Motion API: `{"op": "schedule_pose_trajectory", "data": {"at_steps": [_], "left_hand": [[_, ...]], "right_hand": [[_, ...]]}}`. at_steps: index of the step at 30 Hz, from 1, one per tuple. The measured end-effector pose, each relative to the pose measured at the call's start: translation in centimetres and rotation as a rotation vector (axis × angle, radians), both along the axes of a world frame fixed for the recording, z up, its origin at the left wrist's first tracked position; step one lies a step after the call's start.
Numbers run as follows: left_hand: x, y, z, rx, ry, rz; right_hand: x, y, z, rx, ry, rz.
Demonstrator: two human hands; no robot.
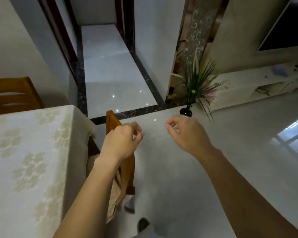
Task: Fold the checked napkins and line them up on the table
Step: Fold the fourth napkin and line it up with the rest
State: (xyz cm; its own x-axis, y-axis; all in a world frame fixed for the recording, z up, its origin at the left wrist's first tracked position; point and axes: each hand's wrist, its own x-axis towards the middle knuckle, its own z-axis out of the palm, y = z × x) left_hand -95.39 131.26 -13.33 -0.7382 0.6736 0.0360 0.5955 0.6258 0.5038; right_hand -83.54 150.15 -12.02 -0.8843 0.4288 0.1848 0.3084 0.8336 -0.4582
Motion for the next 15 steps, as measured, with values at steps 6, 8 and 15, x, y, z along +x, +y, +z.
{"op": "schedule_pose_trajectory", "data": {"at_steps": [6, 8, 15], "left_hand": [[-6.5, 3.3, -0.8, -0.064, 0.017, 0.111], [-8.3, 3.9, -1.5, -0.109, -0.001, 0.189], [-14.7, 7.9, -2.0, -0.179, 0.056, 0.52]], "right_hand": [[-7.9, 5.2, -1.5, -0.06, 0.002, 0.126], [-11.2, 6.9, -2.2, -0.073, -0.01, 0.173], [-24.5, 11.9, -4.0, -0.159, 0.02, 0.455]]}}
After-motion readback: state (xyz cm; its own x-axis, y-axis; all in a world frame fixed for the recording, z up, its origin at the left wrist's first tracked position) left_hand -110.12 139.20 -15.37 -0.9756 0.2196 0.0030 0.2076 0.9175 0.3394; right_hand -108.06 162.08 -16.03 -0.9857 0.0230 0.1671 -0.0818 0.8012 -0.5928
